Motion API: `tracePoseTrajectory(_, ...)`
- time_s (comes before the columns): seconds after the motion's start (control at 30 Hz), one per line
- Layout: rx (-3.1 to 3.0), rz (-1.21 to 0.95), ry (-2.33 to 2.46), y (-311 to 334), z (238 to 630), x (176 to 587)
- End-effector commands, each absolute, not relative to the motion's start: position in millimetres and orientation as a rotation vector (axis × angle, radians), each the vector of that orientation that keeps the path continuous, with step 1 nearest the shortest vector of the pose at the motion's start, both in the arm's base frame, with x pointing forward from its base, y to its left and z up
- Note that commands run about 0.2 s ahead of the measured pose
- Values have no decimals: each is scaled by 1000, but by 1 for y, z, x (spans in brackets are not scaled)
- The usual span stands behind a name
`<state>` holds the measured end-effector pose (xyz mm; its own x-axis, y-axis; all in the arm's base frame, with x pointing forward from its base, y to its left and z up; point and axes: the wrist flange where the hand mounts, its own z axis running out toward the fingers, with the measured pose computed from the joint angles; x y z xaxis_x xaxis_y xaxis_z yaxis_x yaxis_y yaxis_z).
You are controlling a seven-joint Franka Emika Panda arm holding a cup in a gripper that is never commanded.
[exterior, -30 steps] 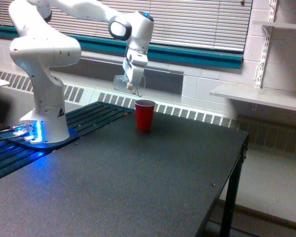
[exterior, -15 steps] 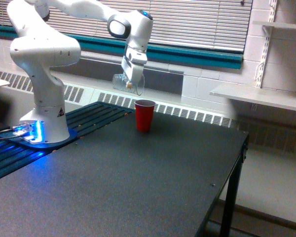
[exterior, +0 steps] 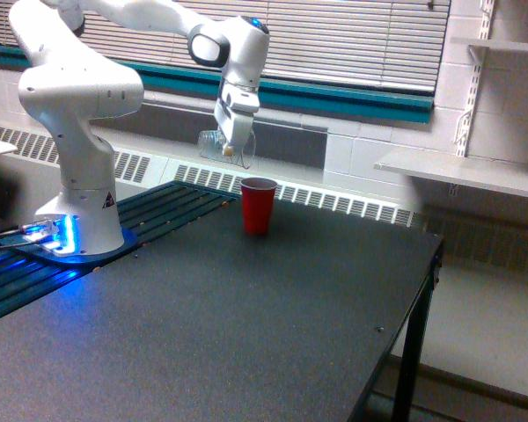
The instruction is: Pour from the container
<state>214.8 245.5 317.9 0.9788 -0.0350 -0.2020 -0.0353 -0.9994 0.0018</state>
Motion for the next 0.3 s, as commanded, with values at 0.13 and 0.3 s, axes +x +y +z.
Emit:
tracePoseTrajectory(0.13, -3121, 276, 87, 240, 325, 212)
tracePoseTrajectory(0.3, -3111, 222, 101, 236, 330, 212)
